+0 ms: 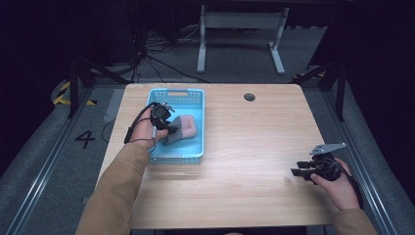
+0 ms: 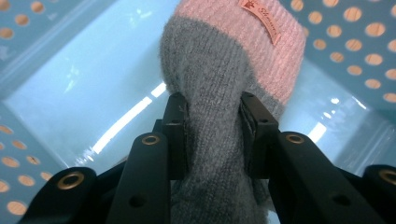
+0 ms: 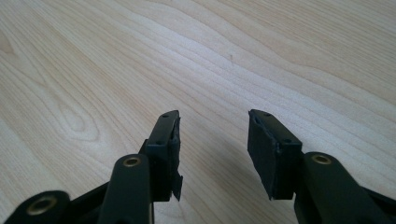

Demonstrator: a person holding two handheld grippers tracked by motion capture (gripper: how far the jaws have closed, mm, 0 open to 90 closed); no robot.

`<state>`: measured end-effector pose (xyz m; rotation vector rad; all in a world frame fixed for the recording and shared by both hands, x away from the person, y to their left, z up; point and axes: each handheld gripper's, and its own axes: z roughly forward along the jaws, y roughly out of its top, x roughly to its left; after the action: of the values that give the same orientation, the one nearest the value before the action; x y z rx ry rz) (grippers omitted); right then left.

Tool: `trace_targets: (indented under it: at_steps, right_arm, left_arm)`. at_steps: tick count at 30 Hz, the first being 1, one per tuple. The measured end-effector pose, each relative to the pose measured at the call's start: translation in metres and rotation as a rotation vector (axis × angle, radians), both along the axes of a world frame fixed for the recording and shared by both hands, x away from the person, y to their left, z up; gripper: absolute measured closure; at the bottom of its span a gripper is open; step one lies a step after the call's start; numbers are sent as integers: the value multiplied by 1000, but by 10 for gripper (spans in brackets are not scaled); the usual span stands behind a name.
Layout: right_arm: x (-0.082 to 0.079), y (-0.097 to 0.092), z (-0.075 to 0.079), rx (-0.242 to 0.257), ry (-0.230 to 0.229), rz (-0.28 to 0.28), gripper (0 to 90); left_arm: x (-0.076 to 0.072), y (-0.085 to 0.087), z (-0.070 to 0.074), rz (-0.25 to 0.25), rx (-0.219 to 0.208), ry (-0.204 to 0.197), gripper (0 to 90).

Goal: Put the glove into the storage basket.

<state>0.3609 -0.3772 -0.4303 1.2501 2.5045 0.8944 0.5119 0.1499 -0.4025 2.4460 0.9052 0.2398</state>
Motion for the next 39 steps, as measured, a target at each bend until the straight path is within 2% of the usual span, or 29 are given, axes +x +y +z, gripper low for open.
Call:
trace_targets:
  at_steps: [12, 14, 16, 18, 24, 27, 31, 39]
  right_arm:
    - [-7, -6, -2, -3, 9, -20, 543]
    - [-8, -7, -2, -1, 11, -24, 540]
    - [-10, -8, -2, -1, 12, -30, 539]
    - [-11, -10, -2, -1, 10, -33, 538]
    - [-16, -13, -3, 1, 13, -47, 532]
    - [-18, -14, -4, 0, 15, -50, 529]
    - [-18, -15, -5, -3, 15, -52, 524]
    - [-17, -11, -6, -4, 16, -47, 517]
  left_arm:
    - [8, -9, -4, -48, 7, 40, 681]
    - [10, -11, -5, -53, 8, 36, 681]
    - [12, -12, -6, -55, 26, 40, 680]
    - [15, -15, -7, -66, 58, 30, 680]
    - [21, -22, -10, -98, 91, 23, 676]
    - [24, -26, -12, -97, 111, 14, 673]
    - [27, -32, -17, -100, 168, -10, 669]
    - [28, -37, -19, -103, 189, -40, 647]
